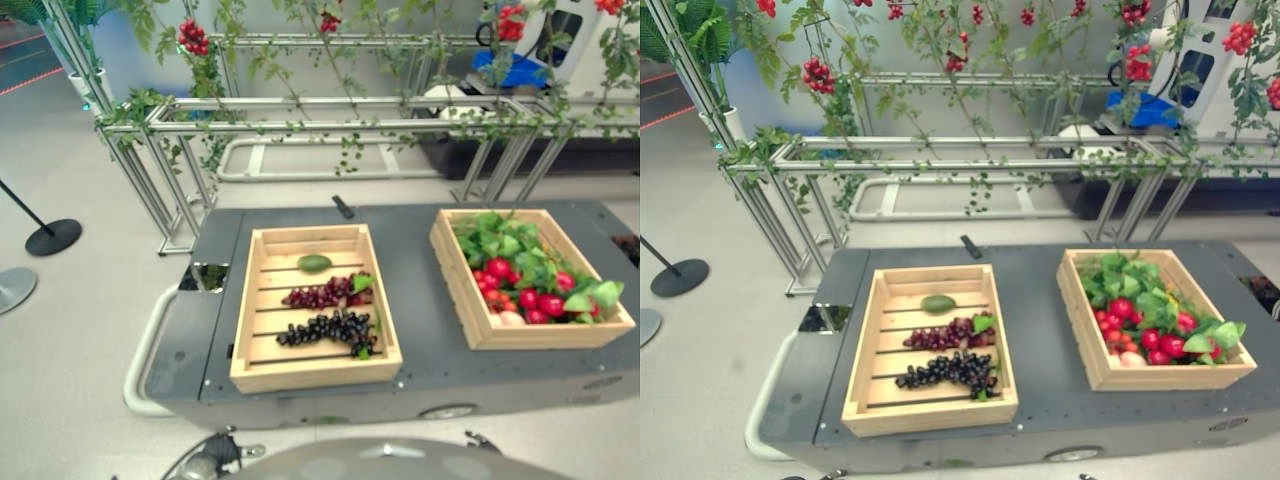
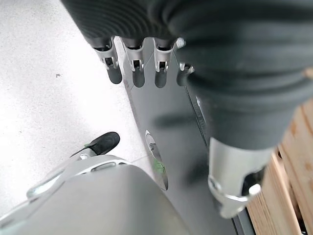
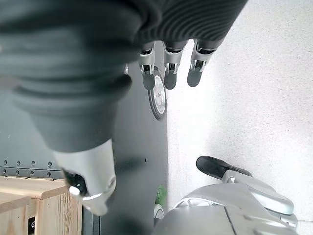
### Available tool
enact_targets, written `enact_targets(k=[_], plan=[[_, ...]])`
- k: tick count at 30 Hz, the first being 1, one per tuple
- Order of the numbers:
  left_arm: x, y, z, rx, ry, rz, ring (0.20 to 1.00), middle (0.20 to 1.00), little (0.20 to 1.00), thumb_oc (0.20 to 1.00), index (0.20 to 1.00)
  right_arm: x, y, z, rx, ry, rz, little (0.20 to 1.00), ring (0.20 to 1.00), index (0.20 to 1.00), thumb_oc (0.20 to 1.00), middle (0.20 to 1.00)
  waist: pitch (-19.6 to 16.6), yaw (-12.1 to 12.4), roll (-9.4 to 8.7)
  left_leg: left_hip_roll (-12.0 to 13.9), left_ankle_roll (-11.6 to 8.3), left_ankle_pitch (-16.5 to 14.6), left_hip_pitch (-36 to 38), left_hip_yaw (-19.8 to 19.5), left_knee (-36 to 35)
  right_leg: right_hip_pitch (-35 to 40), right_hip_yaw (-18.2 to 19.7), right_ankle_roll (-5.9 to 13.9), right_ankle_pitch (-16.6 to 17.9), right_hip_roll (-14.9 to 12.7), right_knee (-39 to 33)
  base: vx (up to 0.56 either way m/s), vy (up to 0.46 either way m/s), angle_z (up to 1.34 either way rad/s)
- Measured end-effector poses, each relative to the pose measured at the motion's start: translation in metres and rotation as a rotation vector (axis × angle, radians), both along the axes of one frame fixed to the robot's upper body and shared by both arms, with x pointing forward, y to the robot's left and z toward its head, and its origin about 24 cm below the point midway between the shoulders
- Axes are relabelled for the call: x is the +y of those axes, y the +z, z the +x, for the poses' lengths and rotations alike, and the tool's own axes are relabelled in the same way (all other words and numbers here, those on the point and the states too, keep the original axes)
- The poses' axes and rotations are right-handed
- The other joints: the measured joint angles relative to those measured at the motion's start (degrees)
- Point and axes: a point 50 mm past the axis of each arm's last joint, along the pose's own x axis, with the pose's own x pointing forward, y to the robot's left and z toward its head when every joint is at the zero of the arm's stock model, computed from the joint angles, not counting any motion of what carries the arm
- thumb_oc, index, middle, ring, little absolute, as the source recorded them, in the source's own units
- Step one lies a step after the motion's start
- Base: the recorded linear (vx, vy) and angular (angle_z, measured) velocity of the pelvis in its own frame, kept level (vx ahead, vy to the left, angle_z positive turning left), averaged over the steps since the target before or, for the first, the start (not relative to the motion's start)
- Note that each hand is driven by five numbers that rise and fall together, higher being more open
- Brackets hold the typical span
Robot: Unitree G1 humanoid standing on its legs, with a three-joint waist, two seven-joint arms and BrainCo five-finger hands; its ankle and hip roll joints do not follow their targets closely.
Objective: Pick up the fruits from the basket on one side to the basket on the other side
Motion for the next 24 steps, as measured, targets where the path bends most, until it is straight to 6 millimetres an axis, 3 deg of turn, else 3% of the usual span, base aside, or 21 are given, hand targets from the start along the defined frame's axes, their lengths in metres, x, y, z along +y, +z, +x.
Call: enact_targets(k=[24], plan=[[-0.0004, 0.0002, 0.0020, -0.010, 0.019, -0.005, 1.000, 1.000, 1.000, 1.000, 1.000, -0.0015, 0.0004, 0.0003, -0.001, 0.001, -0.003, 1.000, 1.000, 1.000, 1.000, 1.000, 0.3, 0.1, 1.14, 0.0, 0.00, 0.0, 0.1, 0.3, 0.0, -0.2, 1.0, -0.01, 0.0, 0.0, 0.0, 0.00, 0.001, -0.01]])
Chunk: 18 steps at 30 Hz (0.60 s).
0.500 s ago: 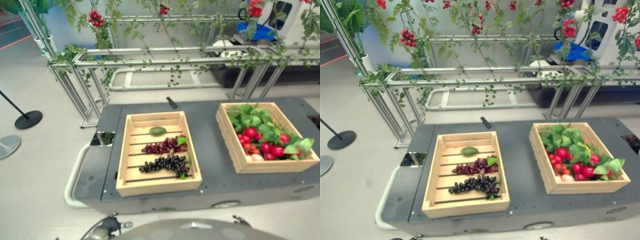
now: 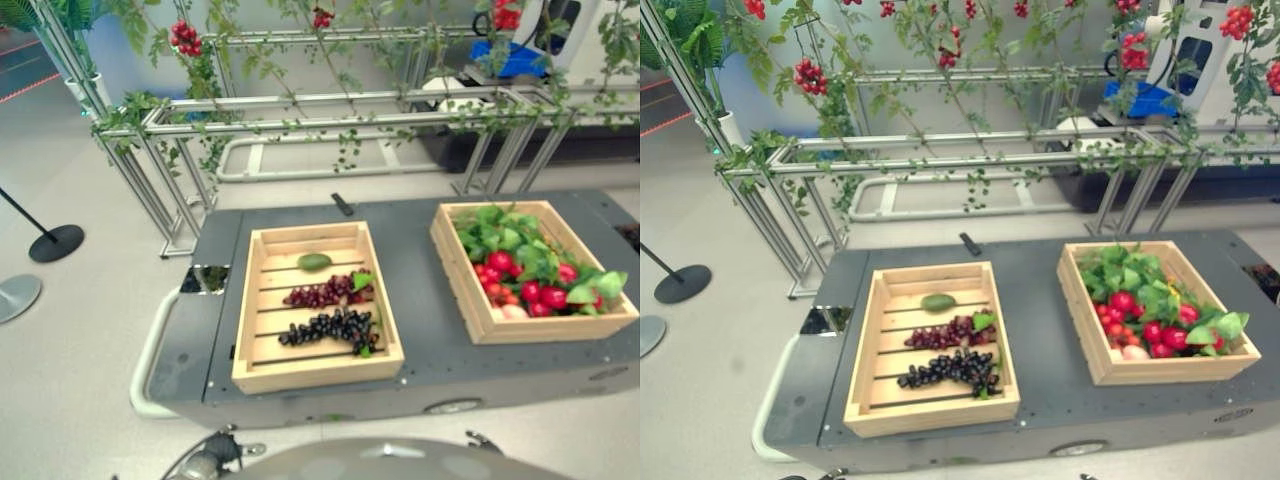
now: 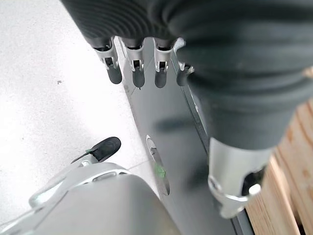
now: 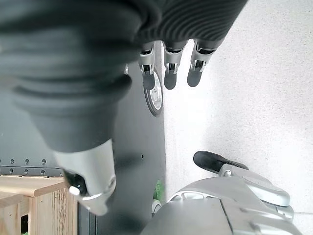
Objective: Pick up the fruits from the basket on one side to the basket on the other side
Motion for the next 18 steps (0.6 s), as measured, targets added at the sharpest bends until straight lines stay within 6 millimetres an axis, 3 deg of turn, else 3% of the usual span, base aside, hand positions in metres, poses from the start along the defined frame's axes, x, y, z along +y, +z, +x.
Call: enact_targets(k=[5, 7, 8, 9, 12, 15, 18], plan=[[-0.001, 0.001, 0.005, -0.032, -0.004, 0.003, 1.000, 1.000, 1.000, 1.000, 1.000, -0.004, 0.001, 0.000, 0.000, 0.002, -0.009, 1.000, 1.000, 1.000, 1.000, 1.000, 0.2, 0.0, 0.29, 0.0, 0.00, 0.0, 0.0, 0.0, 0.0, 0.0, 0.1, 0.00, 0.0, 0.0, 0.0, 0.00, 0.000, 0.00], [0.003, 0.017, 0.014, -0.177, -0.015, -0.025, 1.000, 1.000, 1.000, 1.000, 1.000, -0.008, 0.004, 0.007, -0.035, 0.006, -0.013, 1.000, 1.000, 1.000, 1.000, 1.000, 1.0, 0.1, 0.61, 0.1, -0.05, 0.0, 0.0, -0.2, -0.1, 0.1, 0.2, -0.02, 0.0, 0.1, 0.0, -0.05, 0.020, -0.06], [0.007, 0.034, 0.027, -0.309, -0.049, -0.034, 1.000, 1.000, 1.000, 1.000, 1.000, -0.014, 0.007, 0.005, -0.051, 0.008, -0.028, 1.000, 1.000, 1.000, 1.000, 1.000, 1.2, 0.1, 0.40, 0.1, -0.12, -0.1, 0.1, -0.8, -0.1, 0.0, 0.3, -0.02, 0.0, 0.1, 0.0, -0.06, 0.018, 0.03], [0.014, 0.066, 0.048, -0.491, -0.087, -0.053, 1.000, 1.000, 1.000, 1.000, 1.000, -0.029, 0.011, 0.000, -0.049, 0.007, -0.062, 1.000, 1.000, 1.000, 1.000, 1.000, 2.2, 1.5, 0.51, -0.1, -0.11, 0.0, 0.1, -2.0, -0.3, 0.6, 0.0, 0.00, 0.0, 0.1, 0.1, -0.05, 0.007, 0.12], [0.040, 0.139, 0.058, -0.727, -0.215, -0.046, 1.000, 1.000, 1.000, 1.000, 1.000, -0.045, 0.017, -0.003, -0.055, -0.028, -0.089, 1.000, 1.000, 1.000, 1.000, 1.000, 3.1, 2.0, 1.02, -0.2, -0.17, -0.1, -0.2, -2.8, -0.4, 0.7, -0.4, 0.22, -0.1, 0.0, 0.0, -0.01, 0.002, 0.09], [0.085, 0.177, 0.068, -0.738, -0.292, 0.081, 1.000, 1.000, 1.000, 1.000, 1.000, -0.045, 0.016, -0.006, -0.032, -0.024, -0.063, 1.000, 1.000, 1.000, 1.000, 1.000, 3.6, 3.4, 1.94, -0.2, -0.24, -0.2, -0.2, -3.2, -0.4, 0.6, -0.8, 0.32, -0.3, 0.0, -0.1, 0.04, -0.013, 0.08], [0.101, 0.201, 0.078, -0.764, -0.352, 0.146, 1.000, 1.000, 1.000, 1.000, 1.000, -0.037, 0.013, -0.008, -0.018, -0.015, -0.019, 1.000, 1.000, 1.000, 1.000, 1.000, 3.8, 4.6, 2.11, -0.3, -0.20, -0.2, -0.1, -3.2, -0.3, 0.6, -0.9, 0.33, -0.3, -0.1, 0.0, 0.04, -0.014, 0.04]])
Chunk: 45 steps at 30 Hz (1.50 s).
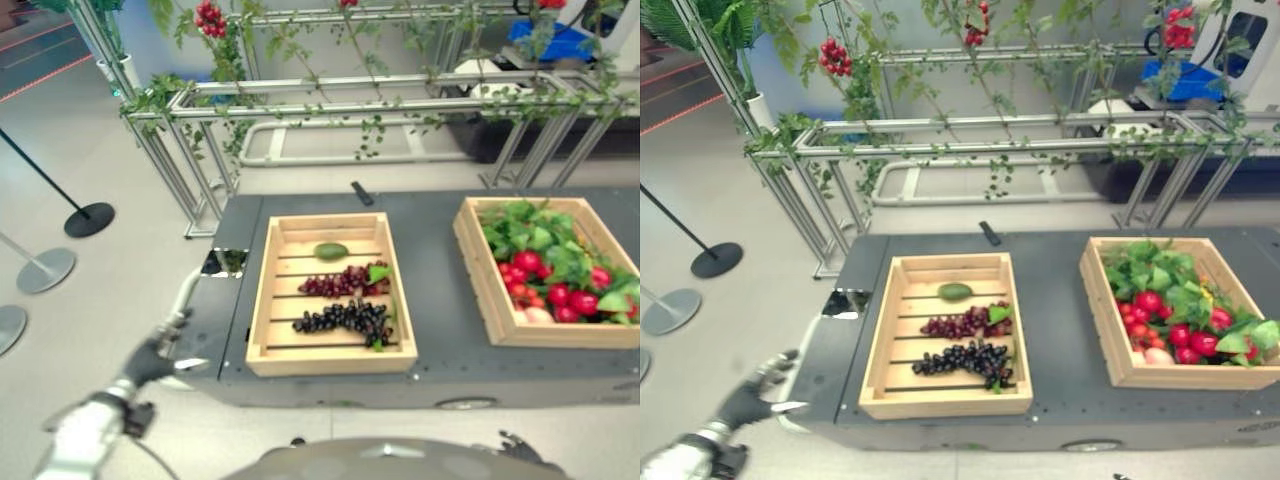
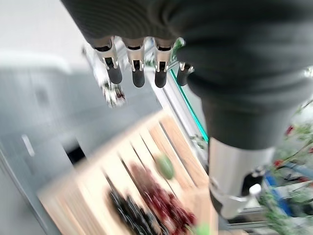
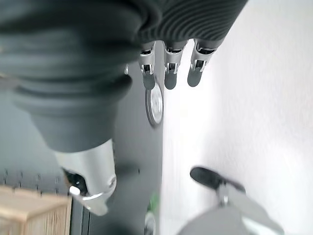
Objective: Pick up the fruits from the basket on one side to the basket on the other side
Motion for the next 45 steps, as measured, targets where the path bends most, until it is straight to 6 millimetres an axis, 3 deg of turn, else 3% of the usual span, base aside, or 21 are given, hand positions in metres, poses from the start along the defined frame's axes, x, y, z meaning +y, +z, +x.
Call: enact_targets(k=[6, 8, 10, 18, 22, 25, 28, 29, 31, 32, 33, 38, 40, 45], plan=[[-0.002, 0.035, 0.012, -0.124, -0.052, 0.022, 1.000, 1.000, 1.000, 1.000, 1.000, 0.004, -0.001, 0.003, 0.001, 0.029, 0.034, 1.000, 1.000, 1.000, 1.000, 1.000, -0.4, 0.2, -0.53, -0.3, 0.12, 0.1, 0.1, -0.5, 0.0, 0.5, -0.3, -0.21, 0.2, -0.2, 0.0, 0.01, -0.007, 0.03], [0.001, 0.063, 0.019, -0.206, -0.086, 0.078, 1.000, 1.000, 1.000, 1.000, 1.000, 0.005, -0.002, 0.000, 0.008, 0.028, 0.039, 1.000, 1.000, 1.000, 1.000, 1.000, -0.9, 0.1, -1.56, -0.4, 0.12, 0.1, 0.2, -0.8, 0.2, 0.7, -0.3, -0.03, 0.0, -0.3, 0.0, 0.01, -0.005, 0.07], [0.002, 0.074, 0.025, -0.246, -0.094, 0.089, 1.000, 1.000, 1.000, 1.000, 1.000, 0.006, -0.002, -0.001, 0.012, 0.029, 0.044, 1.000, 1.000, 1.000, 1.000, 1.000, -1.0, 0.0, -1.74, -0.5, 0.14, 0.1, 0.5, -1.1, 0.1, 0.9, -0.2, 0.15, -0.1, -0.4, 0.0, 0.01, -0.003, 0.02], [-0.010, 0.098, 0.051, -0.375, -0.164, 0.107, 1.000, 1.000, 1.000, 1.000, 1.000, 0.018, -0.007, -0.010, 0.055, 0.067, 0.077, 1.000, 1.000, 1.000, 1.000, 1.000, -1.5, 0.0, -1.64, -0.5, 0.15, 0.1, 1.0, -1.1, -0.1, 1.1, 0.2, 0.32, -0.1, -0.4, 0.0, 0.01, 0.001, -0.01], [-0.038, 0.106, 0.082, -0.418, -0.299, 0.100, 1.000, 1.000, 1.000, 1.000, 1.000, 0.020, -0.008, -0.014, 0.073, 0.075, 0.082, 1.000, 1.000, 1.000, 1.000, 1.000, -2.1, -0.1, -1.85, -0.5, 0.26, 0.2, 0.9, -1.1, 0.0, 1.1, 0.2, 0.34, -0.1, -0.5, 0.0, 0.00, 0.000, 0.00], [-0.066, 0.115, 0.109, -0.478, -0.409, 0.119, 1.000, 1.000, 1.000, 1.000, 1.000, 0.022, -0.008, -0.007, 0.071, 0.111, 0.079, 1.000, 1.000, 1.000, 1.000, 1.000, -2.2, -1.5, -2.02, -0.5, 0.34, 0.3, 0.8, -0.9, 0.0, 0.7, 0.5, 0.37, 0.0, -0.4, 0.1, -0.09, 0.034, -0.06], [-0.085, 0.120, 0.138, -0.524, -0.448, 0.151, 1.000, 1.000, 1.000, 1.000, 1.000, 0.021, -0.006, 0.011, 0.037, 0.152, 0.064, 1.000, 1.000, 1.000, 1.000, 1.000, -2.0, -1.9, -1.23, -0.3, 0.83, 1.0, -2.2, -0.1, 0.3, -3.7, 1.3, 0.19, 0.1, -0.6, 2.5, -0.20, 0.053, -0.17], [-0.094, 0.127, 0.153, -0.555, -0.452, 0.175, 1.000, 1.000, 1.000, 1.000, 1.000, 0.021, -0.003, 0.028, -0.001, 0.185, 0.055, 1.000, 1.000, 1.000, 1.000, 1.000, 0.2, -3.2, -0.26, -0.4, 1.30, 1.9, -4.0, 0.0, 0.3, -6.4, 1.7, -0.30, 0.8, -0.9, 4.1, -0.24, 0.059, -0.12], [-0.103, 0.133, 0.165, -0.575, -0.470, 0.202, 1.000, 1.000, 1.000, 1.000, 1.000, 0.019, 0.001, 0.044, -0.040, 0.200, 0.039, 1.000, 1.000, 1.000, 1.000, 1.000, 2.4, -4.2, 0.47, -0.6, 1.69, 2.7, -6.4, 0.2, 0.7, -9.7, 2.1, -0.19, 0.7, -1.4, 6.4, -0.16, 0.034, -0.12], [-0.114, 0.148, 0.176, -0.628, -0.485, 0.223, 1.000, 1.000, 1.000, 1.000, 1.000, 0.018, 0.008, 0.069, -0.097, 0.232, 0.020, 1.000, 1.000, 1.000, 1.000, 1.000, 5.3, -4.0, 1.07, -0.7, 1.85, 2.8, -9.7, 0.1, 2.5, -13.7, 2.9, -0.10, 0.3, -2.2, 9.5, -0.11, 0.021, -0.27], [-0.117, 0.153, 0.180, -0.641, -0.488, 0.232, 1.000, 1.000, 1.000, 1.000, 1.000, 0.019, 0.011, 0.080, -0.121, 0.238, 0.015, 1.000, 1.000, 1.000, 1.000, 1.000, 6.7, -4.7, 1.32, -0.8, 2.05, 2.9, -10.5, 0.1, 2.5, -15.0, 3.2, -0.04, 0.4, -2.2, 10.3, -0.16, 0.024, -0.33], [-0.137, 0.167, 0.201, -0.687, -0.510, 0.293, 1.000, 1.000, 1.000, 1.000, 1.000, 0.019, 0.023, 0.111, -0.207, 0.265, -0.019, 1.000, 1.000, 1.000, 1.000, 1.000, 13.1, -6.7, 0.59, -1.0, 2.01, 3.0, -17.7, 0.5, 5.5, -25.4, 5.3, -0.19, -1.9, -3.5, 18.5, -0.10, 0.003, -0.11], [-0.130, 0.174, 0.206, -0.706, -0.462, 0.325, 1.000, 1.000, 1.000, 1.000, 1.000, 0.021, 0.031, 0.128, -0.271, 0.266, -0.027, 1.000, 1.000, 1.000, 1.000, 1.000, 15.4, -6.4, 0.23, -0.7, 1.96, 3.4, -20.8, 1.6, 6.3, -29.6, 6.1, -0.71, -2.0, -3.5, 21.0, -0.05, -0.002, -0.23], [-0.119, 0.161, 0.212, -0.659, -0.402, 0.368, 1.000, 1.000, 1.000, 1.000, 1.000, 0.021, 0.043, 0.147, -0.360, 0.275, -0.044, 1.000, 1.000, 1.000, 1.000, 1.000, 17.8, -7.9, -0.29, -0.5, 1.99, 3.4, -22.2, 2.1, 6.9, -32.1, 7.4, -1.02, -2.3, -3.3, 22.5, -0.06, -0.007, -0.15]])
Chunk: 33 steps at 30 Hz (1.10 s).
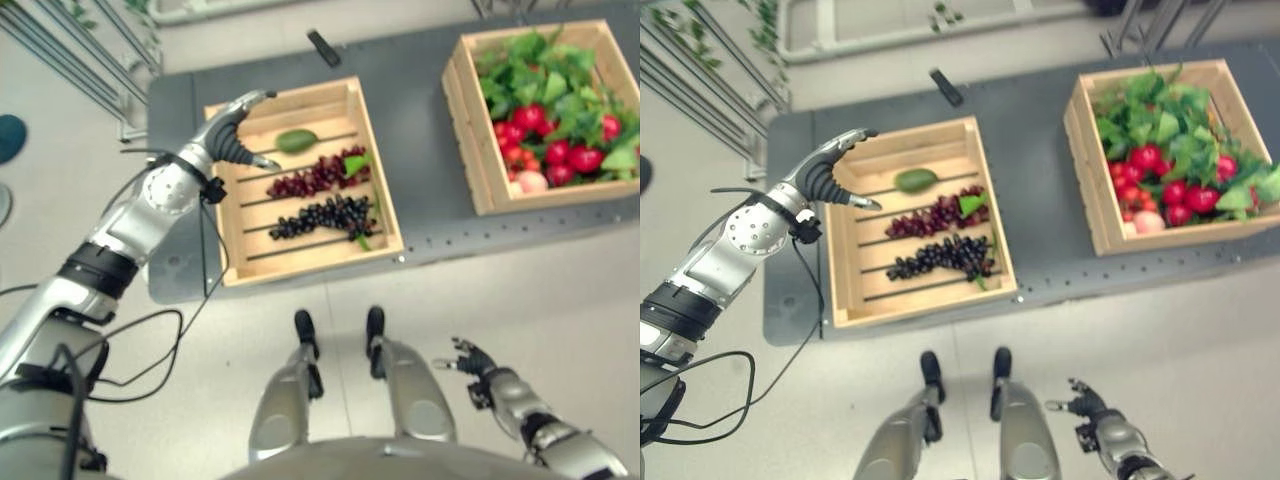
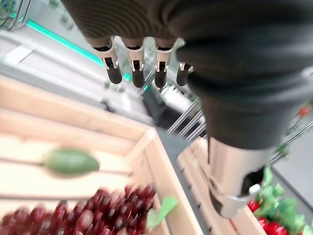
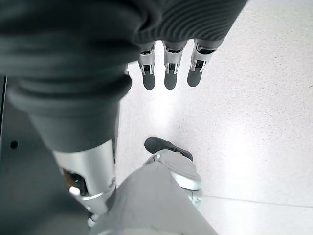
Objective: Pick up the fruits from the basket on one side to the basket on the other side
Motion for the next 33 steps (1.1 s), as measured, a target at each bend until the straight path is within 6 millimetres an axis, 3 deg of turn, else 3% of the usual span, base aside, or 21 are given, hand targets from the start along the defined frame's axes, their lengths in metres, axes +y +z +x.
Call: enact_targets(k=[8, 23, 28, 33], plan=[[0.004, 0.004, 0.012, -0.029, 0.077, -0.008, 1.000, 1.000, 1.000, 1.000, 1.000, 0.002, 0.015, 0.023, -0.105, -0.015, -0.008, 1.000, 1.000, 1.000, 1.000, 1.000, 4.2, -0.2, -0.85, -0.1, 0.01, 0.0, -2.2, 0.2, 0.4, -2.7, 0.6, -0.30, 0.2, -0.1, 0.9, -0.04, -0.027, -0.03], [0.000, 0.003, 0.014, -0.049, 0.086, 0.038, 1.000, 1.000, 1.000, 1.000, 1.000, 0.018, 0.041, 0.054, -0.290, 0.014, 0.048, 1.000, 1.000, 1.000, 1.000, 1.000, 7.1, -1.0, -2.81, 0.1, 0.15, 0.1, -11.7, 0.4, 5.2, -12.2, 2.0, -0.46, 0.3, -0.4, 5.2, -0.05, -0.020, -0.01], [0.001, 0.001, 0.015, -0.056, 0.106, 0.063, 1.000, 1.000, 1.000, 1.000, 1.000, 0.026, 0.052, 0.064, -0.356, 0.027, 0.072, 1.000, 1.000, 1.000, 1.000, 1.000, 8.1, -1.8, -4.49, 0.4, 0.22, -0.1, -15.3, 1.1, 7.2, -16.0, 2.9, -1.21, 0.8, -0.3, 6.6, -0.05, -0.005, -0.07], [0.001, 0.004, 0.016, -0.092, 0.127, 0.052, 1.000, 1.000, 1.000, 1.000, 1.000, 0.029, 0.058, 0.070, -0.394, 0.039, 0.078, 1.000, 1.000, 1.000, 1.000, 1.000, 8.2, -2.0, -4.63, 1.0, 0.03, -0.9, -19.9, 1.4, 9.5, -20.6, 3.7, -1.26, 0.7, 0.1, 7.7, 0.02, 0.013, -0.07]])
